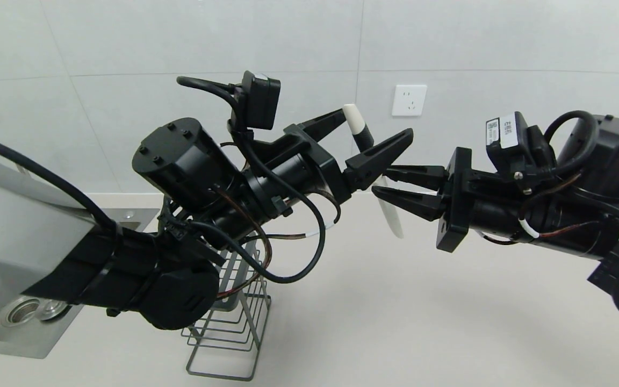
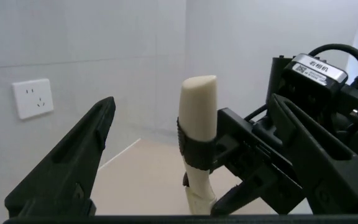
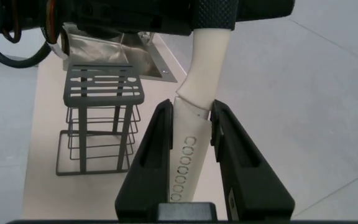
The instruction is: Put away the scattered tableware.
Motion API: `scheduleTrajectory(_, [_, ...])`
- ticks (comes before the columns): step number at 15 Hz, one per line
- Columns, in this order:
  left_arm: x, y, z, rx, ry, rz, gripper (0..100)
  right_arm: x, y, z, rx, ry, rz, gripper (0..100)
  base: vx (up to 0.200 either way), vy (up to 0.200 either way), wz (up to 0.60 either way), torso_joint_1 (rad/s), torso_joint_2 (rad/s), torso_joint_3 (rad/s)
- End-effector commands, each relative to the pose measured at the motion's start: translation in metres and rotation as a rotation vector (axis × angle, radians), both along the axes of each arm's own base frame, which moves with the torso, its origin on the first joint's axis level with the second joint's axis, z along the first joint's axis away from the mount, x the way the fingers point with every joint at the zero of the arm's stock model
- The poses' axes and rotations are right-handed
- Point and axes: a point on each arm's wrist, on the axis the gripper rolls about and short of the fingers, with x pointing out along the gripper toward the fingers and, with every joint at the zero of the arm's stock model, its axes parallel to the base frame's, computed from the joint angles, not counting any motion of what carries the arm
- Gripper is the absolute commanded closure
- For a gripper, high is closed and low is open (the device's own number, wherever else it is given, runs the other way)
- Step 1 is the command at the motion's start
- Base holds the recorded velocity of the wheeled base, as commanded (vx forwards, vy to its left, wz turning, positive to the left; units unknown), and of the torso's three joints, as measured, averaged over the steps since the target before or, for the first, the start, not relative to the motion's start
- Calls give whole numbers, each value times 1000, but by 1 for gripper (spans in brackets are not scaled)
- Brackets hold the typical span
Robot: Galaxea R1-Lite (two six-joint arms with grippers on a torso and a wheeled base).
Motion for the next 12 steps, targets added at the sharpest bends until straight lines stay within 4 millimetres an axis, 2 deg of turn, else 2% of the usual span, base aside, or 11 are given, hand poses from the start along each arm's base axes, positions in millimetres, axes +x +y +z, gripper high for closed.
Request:
scheduleTrajectory(1, [4,0,0,-6,-5,8,0,2,7,2,5,-10,14,100,0,0,0,0,0,0])
scheduleTrajectory(3, [5,0,0,-8,-7,8,0,3,11,6,13,-20,25,100,0,0,0,0,0,0])
scheduleTrajectory(4, [5,0,1,-11,-6,8,100,3,11,6,13,-20,27,100,0,0,0,0,0,0])
scheduleTrajectory(9, [5,-1,5,-23,-19,3,100,5,12,7,14,-26,26,100,0,0,0,0,0,0])
scheduleTrajectory(10, [5,-1,5,-22,-18,3,100,5,13,8,15,-31,26,0,0,0,0,0,0,0])
scheduleTrajectory(12, [5,-1,5,-21,-17,4,100,7,14,10,21,-36,23,0,0,0,0,0,0,0])
